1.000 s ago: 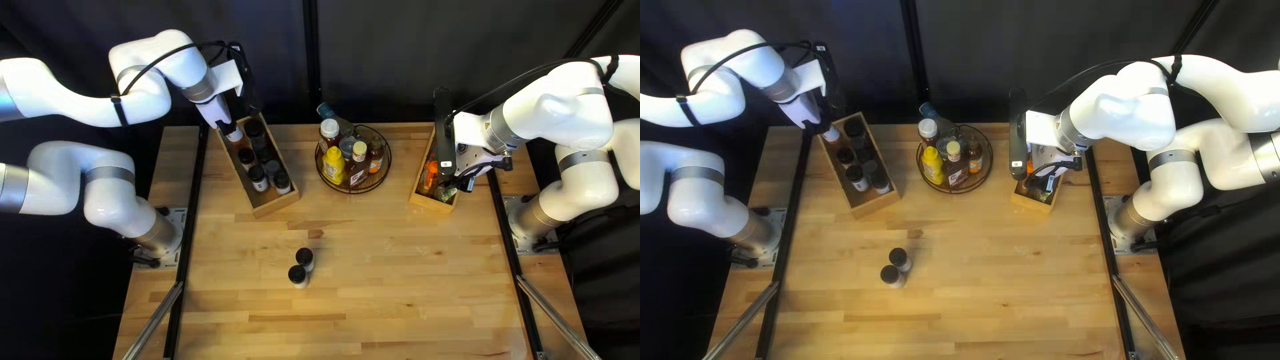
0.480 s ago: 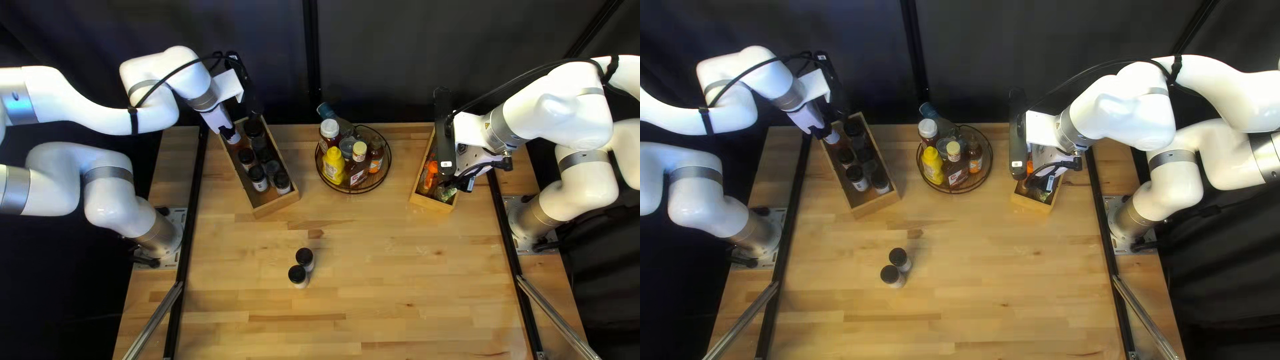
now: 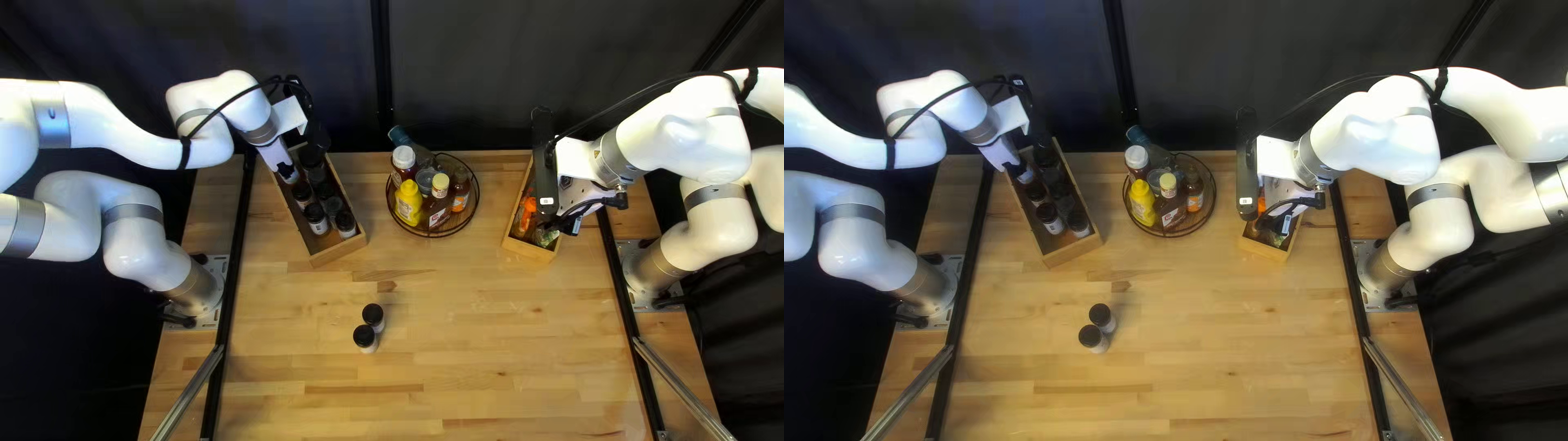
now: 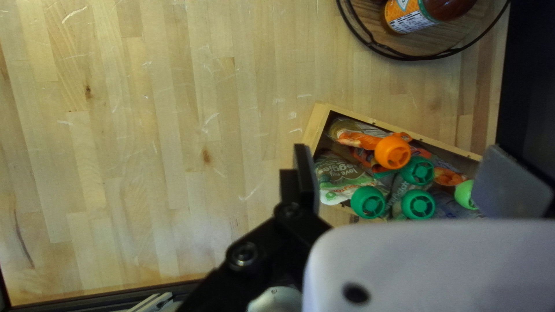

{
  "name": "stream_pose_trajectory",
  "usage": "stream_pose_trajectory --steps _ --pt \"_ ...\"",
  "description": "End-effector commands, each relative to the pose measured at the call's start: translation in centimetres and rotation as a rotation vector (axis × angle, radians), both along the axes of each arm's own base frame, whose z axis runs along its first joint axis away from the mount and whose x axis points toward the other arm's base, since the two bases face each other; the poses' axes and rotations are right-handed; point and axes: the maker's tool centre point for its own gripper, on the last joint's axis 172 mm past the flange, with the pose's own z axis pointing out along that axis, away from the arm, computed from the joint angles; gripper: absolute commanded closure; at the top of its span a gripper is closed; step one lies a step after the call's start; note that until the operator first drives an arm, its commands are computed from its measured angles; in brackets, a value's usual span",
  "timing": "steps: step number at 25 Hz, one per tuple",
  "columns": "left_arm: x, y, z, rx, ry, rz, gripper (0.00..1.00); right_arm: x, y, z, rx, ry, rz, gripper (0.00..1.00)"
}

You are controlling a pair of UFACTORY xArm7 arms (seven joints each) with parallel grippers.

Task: Separate condiments, baby food and spices and place it in 3 different racks/containers

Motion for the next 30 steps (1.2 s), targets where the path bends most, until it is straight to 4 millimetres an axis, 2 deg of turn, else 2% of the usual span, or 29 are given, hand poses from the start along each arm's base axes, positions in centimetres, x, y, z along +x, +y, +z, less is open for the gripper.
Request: stream_pose_trajectory --steps 1,7,12,17,20,23,30 --pt "0.0 -0.2 0.0 -0.008 0.001 -0.005 0.03 0.0 0.0 0.0 0.000 0.000 0.000 0.00" --pt "0.3 -0.9 0.7 -0.013 0.002 -0.021 0.00 0.0 0.0 0.0 0.000 0.000 0.000 0.00" --pt "1.7 -4.5 3.1 -0.047 -0.002 -0.115 0.00 0.0 0.0 0.0 0.000 0.000 0.000 0.00" --pt "3.7 -10.3 5.8 -0.107 -0.005 -0.277 0.00 0.0 0.0 0.0 0.000 0.000 0.000 0.00" --pt "5.1 -15.8 7.0 -0.138 0.006 -0.406 0.00 0.0 0.0 0.0 0.000 0.000 0.000 0.00" --pt "6.1 -19.8 7.0 -0.159 0.017 -0.516 0.00 0.0 0.0 0.0 0.000 0.000 0.000 0.00" --pt "8.7 -26.7 5.8 -0.167 0.046 -0.697 0.00 0.0 0.0 0.0 0.000 0.000 0.000 0.00"
